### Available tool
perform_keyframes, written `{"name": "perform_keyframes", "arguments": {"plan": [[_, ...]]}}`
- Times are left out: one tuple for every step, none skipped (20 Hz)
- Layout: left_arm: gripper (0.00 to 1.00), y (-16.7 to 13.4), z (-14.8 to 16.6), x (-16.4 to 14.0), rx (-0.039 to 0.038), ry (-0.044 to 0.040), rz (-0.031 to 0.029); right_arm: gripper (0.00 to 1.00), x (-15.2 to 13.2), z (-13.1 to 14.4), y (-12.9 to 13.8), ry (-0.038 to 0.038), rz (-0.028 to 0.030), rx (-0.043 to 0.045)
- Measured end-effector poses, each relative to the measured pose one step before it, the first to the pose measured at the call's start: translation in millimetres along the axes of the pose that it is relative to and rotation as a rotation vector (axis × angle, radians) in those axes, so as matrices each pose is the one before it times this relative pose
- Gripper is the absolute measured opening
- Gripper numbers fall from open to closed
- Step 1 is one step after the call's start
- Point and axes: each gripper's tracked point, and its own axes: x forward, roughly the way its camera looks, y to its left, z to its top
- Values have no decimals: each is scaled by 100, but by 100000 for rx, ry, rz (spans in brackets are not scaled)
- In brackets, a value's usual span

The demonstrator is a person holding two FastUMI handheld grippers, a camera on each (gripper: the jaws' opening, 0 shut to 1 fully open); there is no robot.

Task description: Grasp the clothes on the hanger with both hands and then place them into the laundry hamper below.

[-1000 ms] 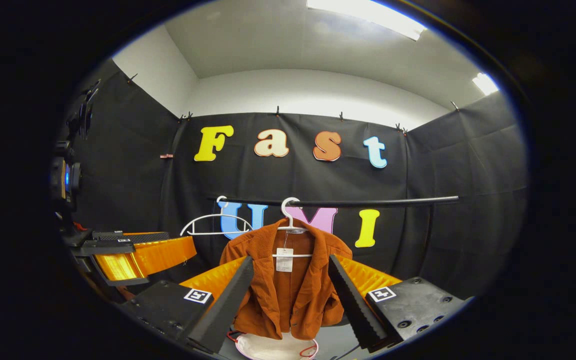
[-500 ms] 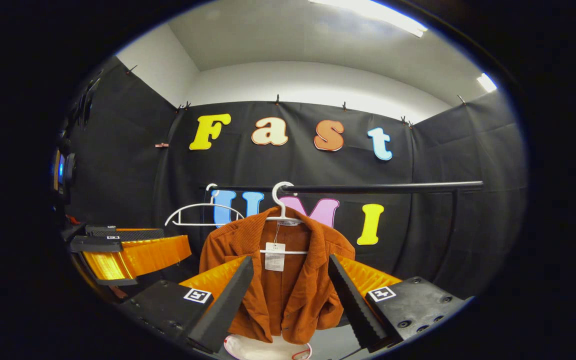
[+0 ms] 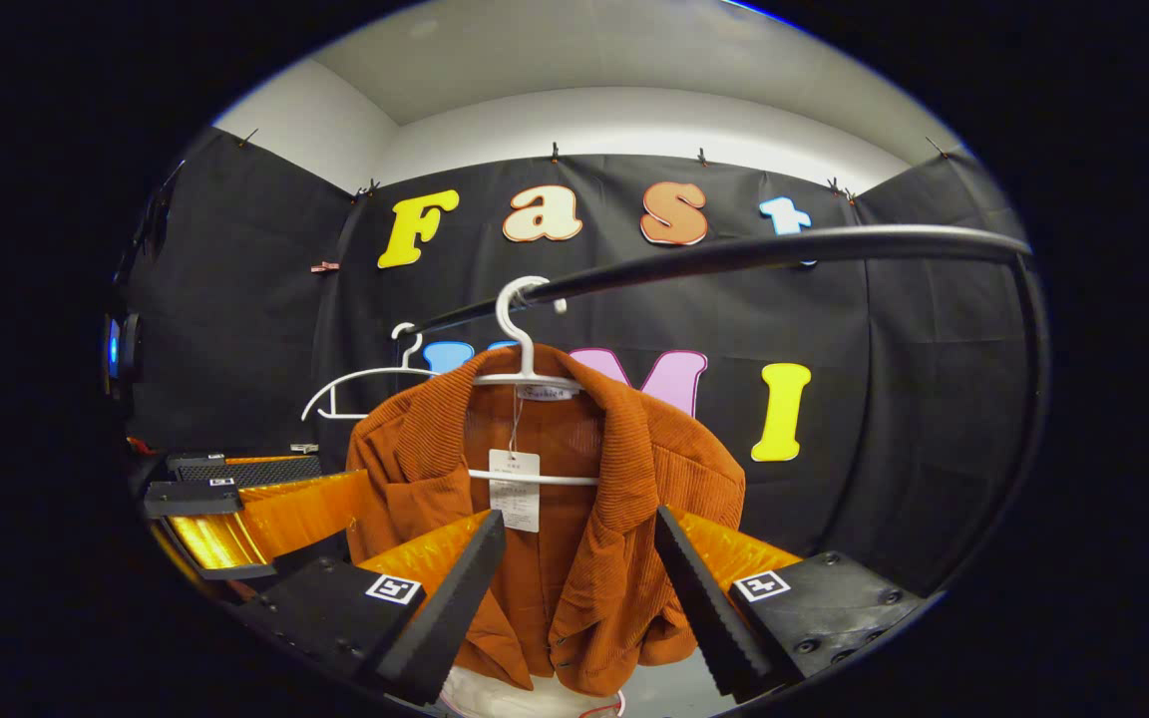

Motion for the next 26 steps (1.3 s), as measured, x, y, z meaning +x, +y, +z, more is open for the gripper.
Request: {"name": "perform_keyframes", "arguments": {"plan": [[93,-2,-880,863,-99,1504,1224,98,988,-1178,-572,1664,-160,953],[93,33,-697,804,-238,1465,1366,98,830,-992,-436,1757,-207,392],[93,124,-716,765,-473,1510,1499,100,834,-1157,-324,2571,524,332],[94,92,-661,715,-507,1704,1408,98,733,-1060,-59,2688,1037,551],[94,87,-709,669,-432,1878,1235,98,819,-830,-148,1930,1132,848],[94,180,-381,586,-119,1032,1628,98,598,-528,-111,1344,745,662],[93,258,-253,522,329,336,2110,98,563,-452,-95,966,618,473],[93,162,-283,393,476,135,1762,98,684,-522,-83,1104,823,520],[93,149,-435,462,385,532,1495,98,492,-308,-161,957,540,396],[93,28,-321,450,241,851,978,98,664,-337,-137,981,716,579],[93,77,-362,459,21,673,665,98,449,-260,105,865,918,800],[93,-76,-151,493,-251,536,436,98,360,-259,24,1086,947,1095],[93,-115,-60,407,-558,256,336,98,339,-253,-120,833,457,1330],[93,-124,-172,301,-512,42,543,98,354,-115,-103,498,340,1303],[93,-42,-38,321,-223,-244,906,98,24,-141,-10,464,537,1104],[93,63,-196,336,-1,-197,1058,99,186,-154,-4,599,589,885],[93,115,-189,354,19,344,1250,99,228,-258,-73,602,401,797],[93,34,-242,404,118,272,878,99,341,-168,15,449,828,707],[93,30,-177,390,70,437,915,99,507,-76,-7,356,437,462],[93,25,-132,397,-80,547,796,98,558,-30,-204,225,-210,109],[92,-64,-157,231,-208,49,279,98,565,107,-163,-189,190,-208],[90,-12,58,199,-153,-372,288,98,190,64,-124,-425,267,186],[89,70,218,278,-136,-604,478,94,137,27,-190,-55,555,172],[86,176,-41,394,-260,-3,722,93,385,118,-247,49,863,-318],[83,-139,-193,443,-385,1477,-885,86,303,43,-487,69,230,-464],[70,-224,-357,360,-54,2173,-1002,78,201,352,-652,-772,503,11]]}}
